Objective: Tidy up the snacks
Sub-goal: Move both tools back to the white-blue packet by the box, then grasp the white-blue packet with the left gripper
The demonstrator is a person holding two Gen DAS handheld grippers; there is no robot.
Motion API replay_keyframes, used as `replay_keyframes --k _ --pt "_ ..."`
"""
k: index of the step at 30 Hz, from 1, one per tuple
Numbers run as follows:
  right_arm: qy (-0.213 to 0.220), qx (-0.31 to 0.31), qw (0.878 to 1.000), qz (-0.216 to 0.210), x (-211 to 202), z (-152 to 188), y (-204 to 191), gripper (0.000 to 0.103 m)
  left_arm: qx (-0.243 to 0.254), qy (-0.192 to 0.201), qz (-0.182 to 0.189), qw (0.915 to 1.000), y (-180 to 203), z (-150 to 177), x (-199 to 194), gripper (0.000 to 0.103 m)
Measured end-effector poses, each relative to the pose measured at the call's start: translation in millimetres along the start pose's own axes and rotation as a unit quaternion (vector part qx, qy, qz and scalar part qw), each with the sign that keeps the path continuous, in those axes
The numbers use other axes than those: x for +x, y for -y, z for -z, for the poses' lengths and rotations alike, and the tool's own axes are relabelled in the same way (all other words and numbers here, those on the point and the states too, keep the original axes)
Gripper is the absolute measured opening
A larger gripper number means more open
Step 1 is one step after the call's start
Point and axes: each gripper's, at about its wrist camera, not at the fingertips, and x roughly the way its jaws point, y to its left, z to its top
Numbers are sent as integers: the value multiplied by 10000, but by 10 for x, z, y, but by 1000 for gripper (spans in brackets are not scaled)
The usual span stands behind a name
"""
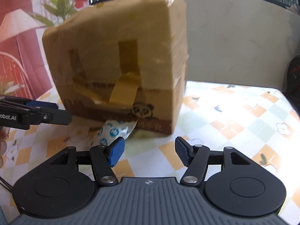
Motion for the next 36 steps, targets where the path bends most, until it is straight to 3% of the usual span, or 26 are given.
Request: replay_keyframes --k 7,11,17,20,27,28,36 --pt "-307 -717 9967 -223 250 1 -265 63 -443 -345 234 9981 -123 42 347 65" --pt "-449 -1234 9911 -194 413 -28 -390 58 -823 -463 454 9945 -241 35 564 58" --pt "-564 -1473 9867 -400 550 -84 -439 56 -1022 -520 724 9908 -381 66 803 57" --pt "-668 -1507 9848 -540 604 -75 -467 48 -1153 -566 999 9867 -444 98 893 56" --pt "-671 -1237 9883 -595 576 -61 -459 35 -848 -554 962 9902 -362 106 851 34" --pt "-646 -1211 9887 -599 547 -58 -456 31 -778 -549 957 9908 -341 105 836 34" --pt "-404 -1054 9916 -633 160 -53 -467 31 -564 -296 937 9936 -158 92 457 34"
